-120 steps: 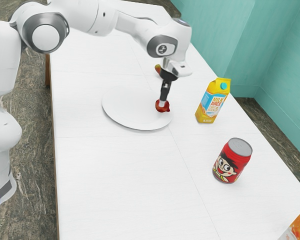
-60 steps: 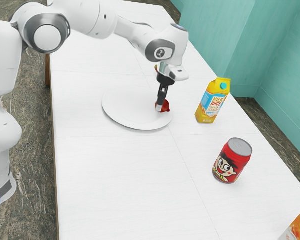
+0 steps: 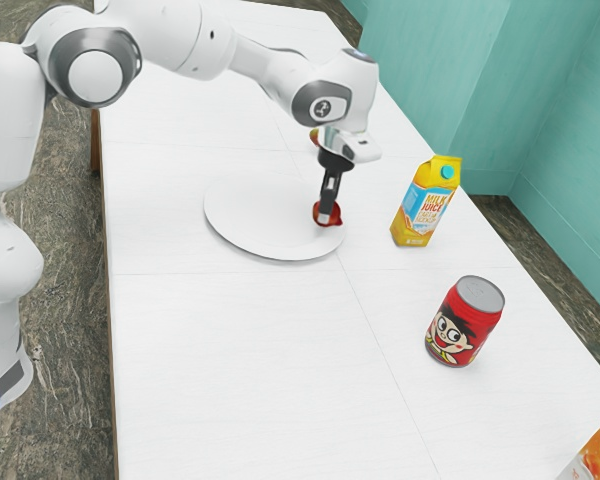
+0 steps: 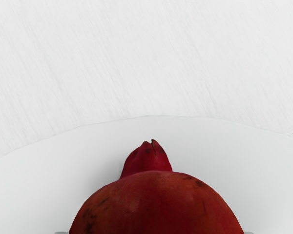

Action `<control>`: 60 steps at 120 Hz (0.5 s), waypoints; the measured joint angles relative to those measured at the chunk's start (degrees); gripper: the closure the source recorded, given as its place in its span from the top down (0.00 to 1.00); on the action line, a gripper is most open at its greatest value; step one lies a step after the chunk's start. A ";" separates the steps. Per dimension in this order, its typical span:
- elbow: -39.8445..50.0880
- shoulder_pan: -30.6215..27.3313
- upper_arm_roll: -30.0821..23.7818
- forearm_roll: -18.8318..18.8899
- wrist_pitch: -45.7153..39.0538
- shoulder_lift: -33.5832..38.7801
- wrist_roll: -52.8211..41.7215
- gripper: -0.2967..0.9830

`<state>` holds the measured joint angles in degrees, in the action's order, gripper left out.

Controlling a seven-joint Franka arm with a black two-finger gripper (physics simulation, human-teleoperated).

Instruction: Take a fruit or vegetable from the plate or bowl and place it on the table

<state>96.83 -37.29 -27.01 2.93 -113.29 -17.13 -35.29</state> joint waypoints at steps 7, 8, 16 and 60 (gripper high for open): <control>-0.08 0.34 -0.21 0.21 -0.04 0.79 0.17 0.49; -0.10 0.44 -0.24 0.25 -0.03 0.96 0.21 0.49; -0.65 1.30 -1.26 0.88 0.40 2.61 0.68 0.47; -7.20 3.72 -23.40 10.37 14.90 1.70 12.82 0.45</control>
<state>89.63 -33.57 -50.41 13.31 -98.39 -15.43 -22.47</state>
